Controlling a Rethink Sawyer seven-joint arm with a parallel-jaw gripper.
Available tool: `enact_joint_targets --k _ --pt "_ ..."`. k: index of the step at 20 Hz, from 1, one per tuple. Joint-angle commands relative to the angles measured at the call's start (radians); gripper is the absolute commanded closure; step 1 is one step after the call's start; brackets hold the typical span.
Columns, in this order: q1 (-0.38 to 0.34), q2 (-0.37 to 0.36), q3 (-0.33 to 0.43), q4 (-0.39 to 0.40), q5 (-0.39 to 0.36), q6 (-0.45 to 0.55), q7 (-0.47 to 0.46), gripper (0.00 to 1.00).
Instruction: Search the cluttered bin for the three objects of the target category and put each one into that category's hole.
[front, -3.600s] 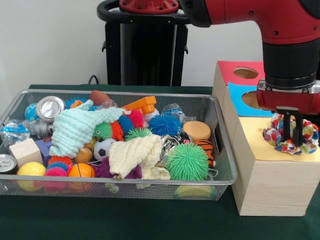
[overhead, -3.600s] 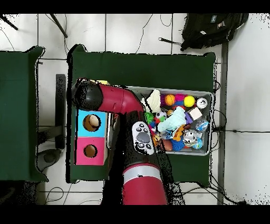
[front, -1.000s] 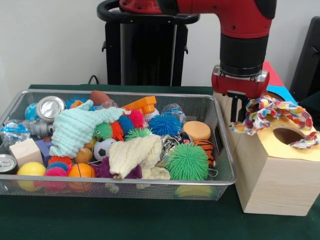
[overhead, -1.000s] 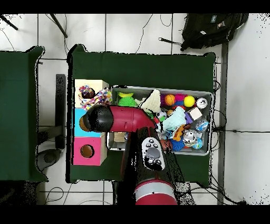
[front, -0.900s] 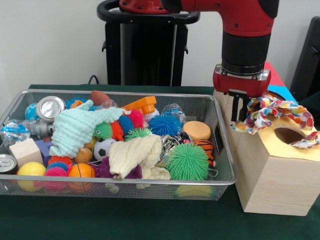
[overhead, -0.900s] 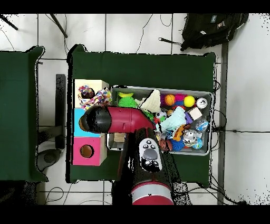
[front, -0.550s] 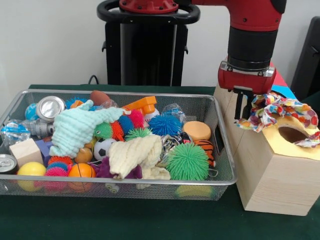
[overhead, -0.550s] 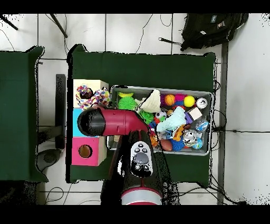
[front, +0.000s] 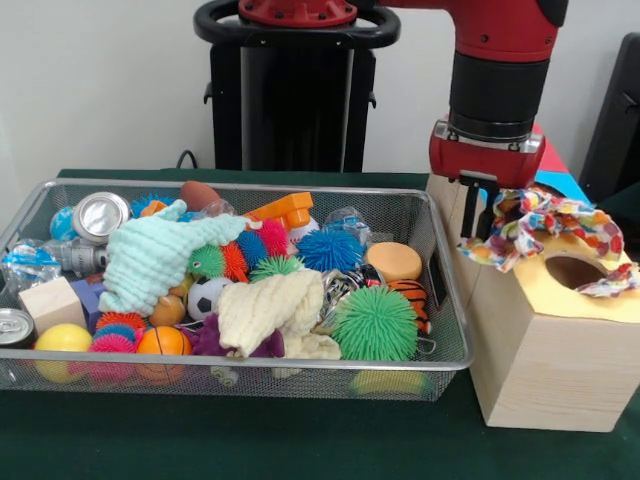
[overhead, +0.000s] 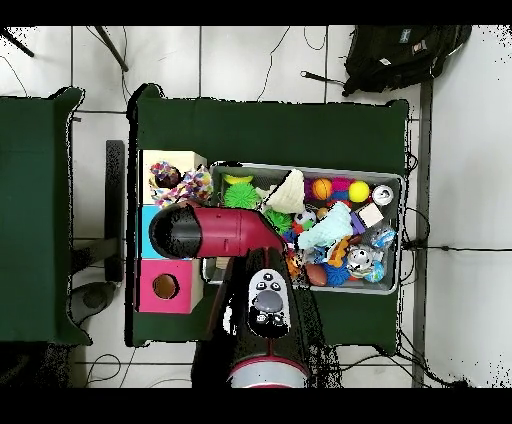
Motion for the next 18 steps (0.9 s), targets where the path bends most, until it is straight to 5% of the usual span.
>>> enact_joint_targets --k 1,11,18 --pt "-0.083 0.037 0.056 -0.052 -0.075 0.115 -0.083 1.00" --pt "-0.298 0.064 0.160 -0.211 -0.187 0.272 -0.278 1.00" --pt "-0.336 0.069 0.213 -0.257 -0.213 0.340 -0.235 1.00"
